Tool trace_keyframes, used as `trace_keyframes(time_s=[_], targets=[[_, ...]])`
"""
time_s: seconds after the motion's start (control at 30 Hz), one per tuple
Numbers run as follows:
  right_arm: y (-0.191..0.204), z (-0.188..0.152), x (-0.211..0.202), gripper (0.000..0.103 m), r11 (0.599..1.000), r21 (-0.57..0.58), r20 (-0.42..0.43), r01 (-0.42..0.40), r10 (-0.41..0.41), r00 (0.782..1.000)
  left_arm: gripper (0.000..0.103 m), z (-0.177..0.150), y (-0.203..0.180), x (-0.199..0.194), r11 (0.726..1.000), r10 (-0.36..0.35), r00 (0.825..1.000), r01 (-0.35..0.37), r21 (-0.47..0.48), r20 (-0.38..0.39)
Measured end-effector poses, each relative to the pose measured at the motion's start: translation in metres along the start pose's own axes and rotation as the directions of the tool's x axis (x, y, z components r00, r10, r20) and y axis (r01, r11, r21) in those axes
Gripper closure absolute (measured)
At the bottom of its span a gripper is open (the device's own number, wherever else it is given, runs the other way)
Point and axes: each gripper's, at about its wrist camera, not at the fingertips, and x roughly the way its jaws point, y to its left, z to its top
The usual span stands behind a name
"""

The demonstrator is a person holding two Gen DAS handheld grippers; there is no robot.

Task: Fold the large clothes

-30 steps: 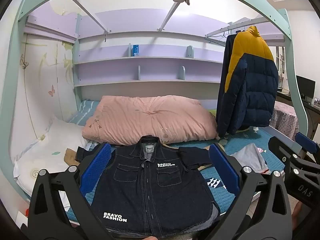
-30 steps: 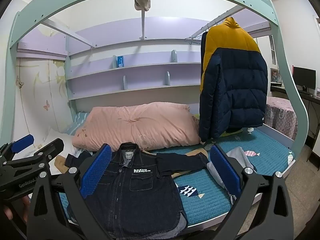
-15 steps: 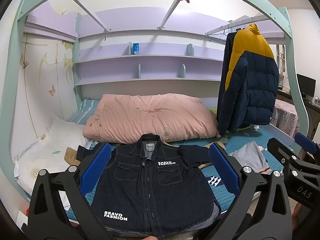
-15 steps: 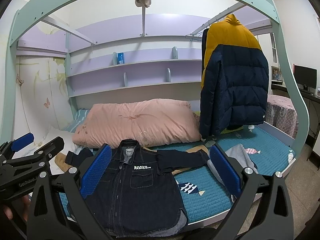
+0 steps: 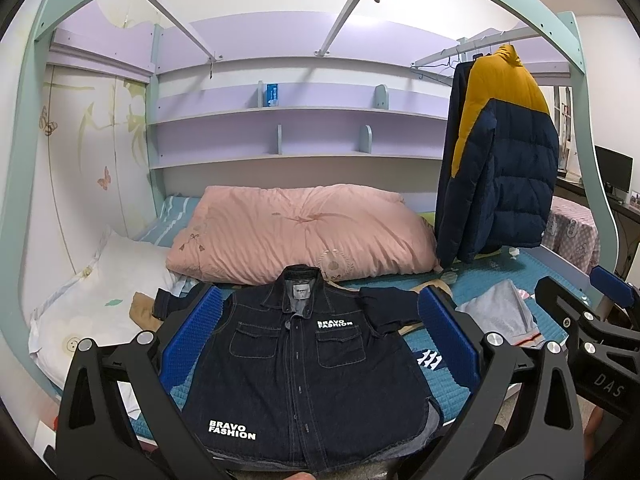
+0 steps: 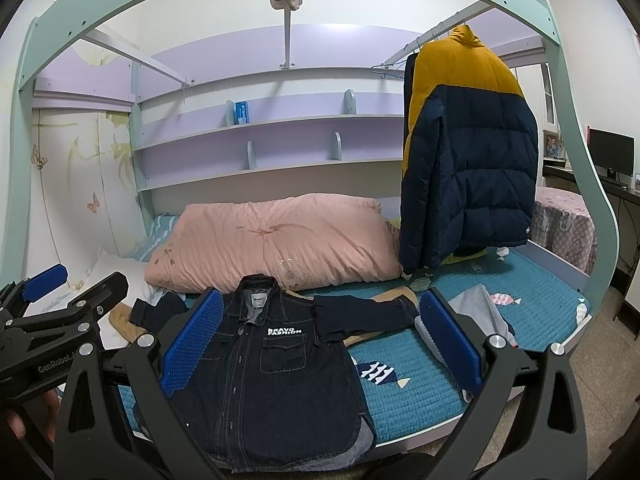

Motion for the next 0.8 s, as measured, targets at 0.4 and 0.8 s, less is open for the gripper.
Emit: trace_keyframes(time_s=[0.4,0.8], targets=[[0.0005,-0.0001,0.0004,0.008,1.0,0.0,0.0,0.0,0.0,1.0,0.005,0.001,0.0,0.0007,1.0,0.0,1.0,0.0,0.0,-0.003],[0.0005,0.0003,0.0005,0.008,1.0,0.0,-0.002,0.0,0.0,1.0,0.005,0.0007,-0.0003,0.0006,1.0,0.001,1.0,-0.001,0.001,-0.005]])
